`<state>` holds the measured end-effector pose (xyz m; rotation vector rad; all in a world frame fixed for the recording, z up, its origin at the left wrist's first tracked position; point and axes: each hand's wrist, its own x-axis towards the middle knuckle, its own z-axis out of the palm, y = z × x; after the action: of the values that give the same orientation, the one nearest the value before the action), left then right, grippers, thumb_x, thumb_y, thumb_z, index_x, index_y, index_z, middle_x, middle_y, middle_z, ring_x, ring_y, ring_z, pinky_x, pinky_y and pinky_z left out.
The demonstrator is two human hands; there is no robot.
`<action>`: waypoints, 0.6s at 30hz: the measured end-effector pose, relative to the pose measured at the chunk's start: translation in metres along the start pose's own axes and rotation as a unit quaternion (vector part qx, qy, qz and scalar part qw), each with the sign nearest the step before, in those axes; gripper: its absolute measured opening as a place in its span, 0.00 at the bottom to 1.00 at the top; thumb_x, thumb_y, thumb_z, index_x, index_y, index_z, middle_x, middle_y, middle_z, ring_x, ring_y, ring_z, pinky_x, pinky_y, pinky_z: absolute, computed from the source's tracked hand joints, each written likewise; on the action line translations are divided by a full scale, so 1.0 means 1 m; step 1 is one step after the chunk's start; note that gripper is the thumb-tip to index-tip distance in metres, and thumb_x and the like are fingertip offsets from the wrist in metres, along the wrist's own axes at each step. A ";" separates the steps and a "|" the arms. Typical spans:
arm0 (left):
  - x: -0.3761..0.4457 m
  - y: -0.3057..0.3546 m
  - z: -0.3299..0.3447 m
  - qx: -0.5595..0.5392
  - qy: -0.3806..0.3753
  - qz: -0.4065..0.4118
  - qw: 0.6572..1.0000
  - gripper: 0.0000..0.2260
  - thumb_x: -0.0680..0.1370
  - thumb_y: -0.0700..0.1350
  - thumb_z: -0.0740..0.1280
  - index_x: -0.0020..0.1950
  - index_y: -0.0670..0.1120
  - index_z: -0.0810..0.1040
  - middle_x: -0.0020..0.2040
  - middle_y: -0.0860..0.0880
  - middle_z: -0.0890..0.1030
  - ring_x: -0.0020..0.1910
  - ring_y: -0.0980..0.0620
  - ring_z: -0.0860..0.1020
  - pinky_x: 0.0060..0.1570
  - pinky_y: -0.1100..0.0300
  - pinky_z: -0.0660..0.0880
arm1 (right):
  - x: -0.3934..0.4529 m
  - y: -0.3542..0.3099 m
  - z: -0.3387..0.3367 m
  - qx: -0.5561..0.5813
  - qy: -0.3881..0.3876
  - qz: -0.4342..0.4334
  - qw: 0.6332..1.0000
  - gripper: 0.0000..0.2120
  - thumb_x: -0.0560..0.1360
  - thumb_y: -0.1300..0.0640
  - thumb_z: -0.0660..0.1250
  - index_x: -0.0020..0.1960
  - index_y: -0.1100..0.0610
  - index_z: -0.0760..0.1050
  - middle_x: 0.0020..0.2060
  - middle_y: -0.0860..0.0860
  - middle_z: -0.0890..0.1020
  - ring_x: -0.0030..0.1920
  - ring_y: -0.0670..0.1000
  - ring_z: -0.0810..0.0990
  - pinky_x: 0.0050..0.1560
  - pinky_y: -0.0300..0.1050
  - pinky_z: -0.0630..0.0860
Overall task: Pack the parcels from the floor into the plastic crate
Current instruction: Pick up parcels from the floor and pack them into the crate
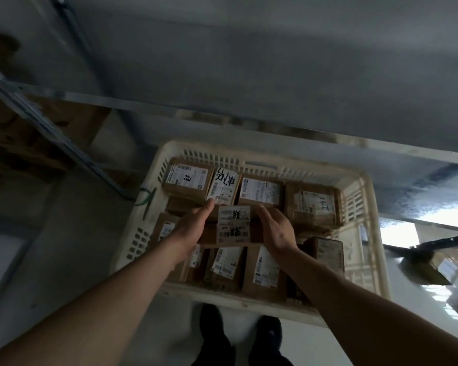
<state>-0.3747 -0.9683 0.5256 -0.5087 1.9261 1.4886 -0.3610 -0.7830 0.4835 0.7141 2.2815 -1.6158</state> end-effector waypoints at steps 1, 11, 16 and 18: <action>0.001 -0.003 -0.005 -0.003 0.007 -0.004 1.000 0.17 0.82 0.61 0.51 0.47 0.54 0.74 0.46 0.50 0.80 0.47 0.52 0.78 0.38 0.58 0.68 | 0.000 0.001 0.008 0.005 -0.003 0.005 1.000 0.19 0.80 0.40 0.61 0.57 0.53 0.80 0.47 0.48 0.83 0.46 0.47 0.81 0.43 0.44 0.78; 0.015 -0.028 -0.057 0.014 0.032 -0.062 0.997 0.23 0.82 0.60 0.51 0.69 0.48 0.70 0.61 0.50 0.71 0.69 0.44 0.68 0.55 0.56 0.63 | -0.004 0.000 0.073 -0.022 -0.056 0.038 0.997 0.19 0.79 0.37 0.60 0.54 0.50 0.78 0.48 0.47 0.82 0.46 0.46 0.80 0.41 0.42 0.74; 0.027 -0.045 -0.073 0.074 0.041 -0.062 0.994 0.31 0.74 0.73 0.53 0.61 0.51 0.74 0.58 0.47 0.77 0.60 0.47 0.74 0.61 0.49 0.71 | -0.002 -0.003 0.093 -0.030 -0.083 0.050 0.995 0.18 0.80 0.38 0.60 0.55 0.49 0.79 0.47 0.47 0.83 0.48 0.48 0.82 0.46 0.45 0.79; 0.032 -0.050 -0.079 0.095 0.038 -0.078 0.992 0.33 0.74 0.73 0.52 0.68 0.51 0.71 0.64 0.46 0.75 0.62 0.46 0.74 0.61 0.50 0.71 | -0.001 -0.006 0.102 -0.023 -0.106 0.051 0.993 0.20 0.76 0.33 0.60 0.52 0.47 0.80 0.46 0.47 0.84 0.48 0.50 0.83 0.49 0.48 0.80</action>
<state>-0.3847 -1.0552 0.4801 -0.6208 2.0117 1.1907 -0.3706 -0.8803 0.4534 0.6066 2.0903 -1.5089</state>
